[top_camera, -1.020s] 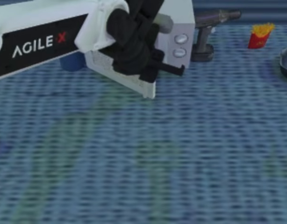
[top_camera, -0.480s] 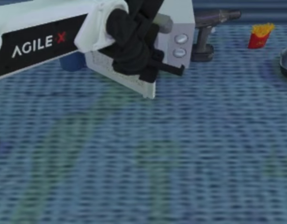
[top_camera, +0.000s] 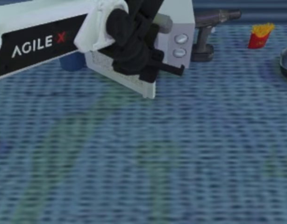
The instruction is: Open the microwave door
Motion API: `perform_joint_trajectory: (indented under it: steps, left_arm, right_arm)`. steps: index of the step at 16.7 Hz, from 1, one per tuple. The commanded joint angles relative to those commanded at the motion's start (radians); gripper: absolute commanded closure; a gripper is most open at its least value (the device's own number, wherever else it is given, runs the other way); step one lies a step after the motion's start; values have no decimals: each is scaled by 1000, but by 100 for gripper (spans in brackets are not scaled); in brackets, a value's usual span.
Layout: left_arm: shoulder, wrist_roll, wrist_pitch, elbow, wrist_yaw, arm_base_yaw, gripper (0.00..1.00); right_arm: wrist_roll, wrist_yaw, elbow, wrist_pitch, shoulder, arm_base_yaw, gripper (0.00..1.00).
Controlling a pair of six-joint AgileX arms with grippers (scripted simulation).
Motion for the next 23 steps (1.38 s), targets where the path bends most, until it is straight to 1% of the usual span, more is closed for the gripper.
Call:
perform_joint_trajectory:
  steps: [3,9,23]
  left_arm:
    - [-8,12,6,-14,15,-1,100]
    - [-78,129,38,-111,75,35,100]
    - [-79,131,38,-112,76,36,100]
  right_arm:
    - [0,0,0,0,0,0,0]
    - [0,0,0,0,0,0,0]
    - [0,0,0,0,0,0,0]
